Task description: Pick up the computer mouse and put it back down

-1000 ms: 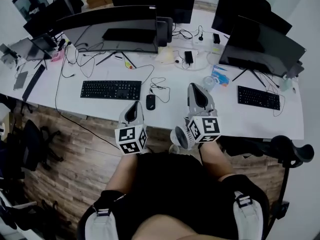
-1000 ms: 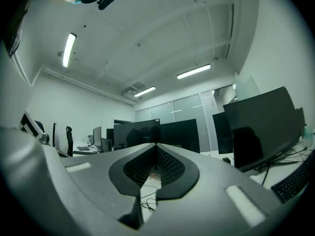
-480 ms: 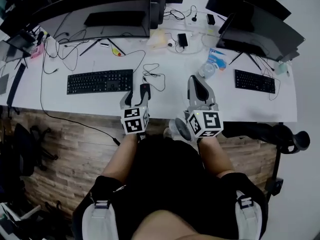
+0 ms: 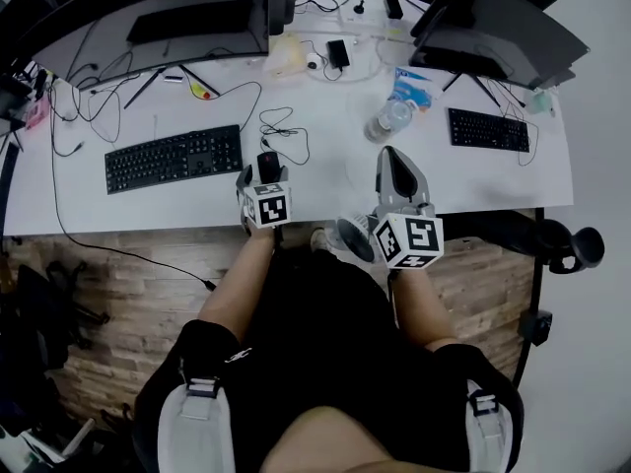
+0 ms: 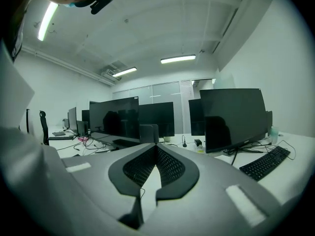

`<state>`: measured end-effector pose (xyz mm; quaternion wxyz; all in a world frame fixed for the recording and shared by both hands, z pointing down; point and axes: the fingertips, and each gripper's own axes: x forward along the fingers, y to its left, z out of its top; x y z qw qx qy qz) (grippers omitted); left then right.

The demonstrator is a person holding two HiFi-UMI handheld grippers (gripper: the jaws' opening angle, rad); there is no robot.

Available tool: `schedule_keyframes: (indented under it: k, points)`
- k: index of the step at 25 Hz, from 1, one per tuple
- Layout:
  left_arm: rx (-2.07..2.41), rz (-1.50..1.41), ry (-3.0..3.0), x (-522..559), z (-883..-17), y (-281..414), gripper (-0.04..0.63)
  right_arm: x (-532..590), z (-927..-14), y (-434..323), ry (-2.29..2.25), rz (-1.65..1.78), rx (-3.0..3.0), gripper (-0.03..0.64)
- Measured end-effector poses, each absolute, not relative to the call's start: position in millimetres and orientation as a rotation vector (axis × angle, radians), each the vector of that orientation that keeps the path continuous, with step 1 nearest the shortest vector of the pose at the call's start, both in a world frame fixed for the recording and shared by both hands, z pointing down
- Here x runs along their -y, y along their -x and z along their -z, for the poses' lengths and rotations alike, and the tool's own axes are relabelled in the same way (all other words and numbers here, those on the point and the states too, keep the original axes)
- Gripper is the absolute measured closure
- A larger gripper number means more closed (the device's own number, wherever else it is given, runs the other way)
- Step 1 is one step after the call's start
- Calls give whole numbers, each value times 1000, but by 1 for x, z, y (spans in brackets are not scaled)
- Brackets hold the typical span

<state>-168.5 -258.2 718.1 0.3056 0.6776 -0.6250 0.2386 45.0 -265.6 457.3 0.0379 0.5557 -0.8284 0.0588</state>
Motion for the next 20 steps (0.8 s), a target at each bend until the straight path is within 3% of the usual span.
schedule_keyframes:
  k: [11, 20]
  points:
    - [1637, -691, -1679, 276, -762, 168, 232, 258, -462, -74, -1834, -173, 2410, 620]
    - [1606, -658, -1719, 276, -745, 172, 261, 255, -461, -76, -1856, -188, 2421, 620]
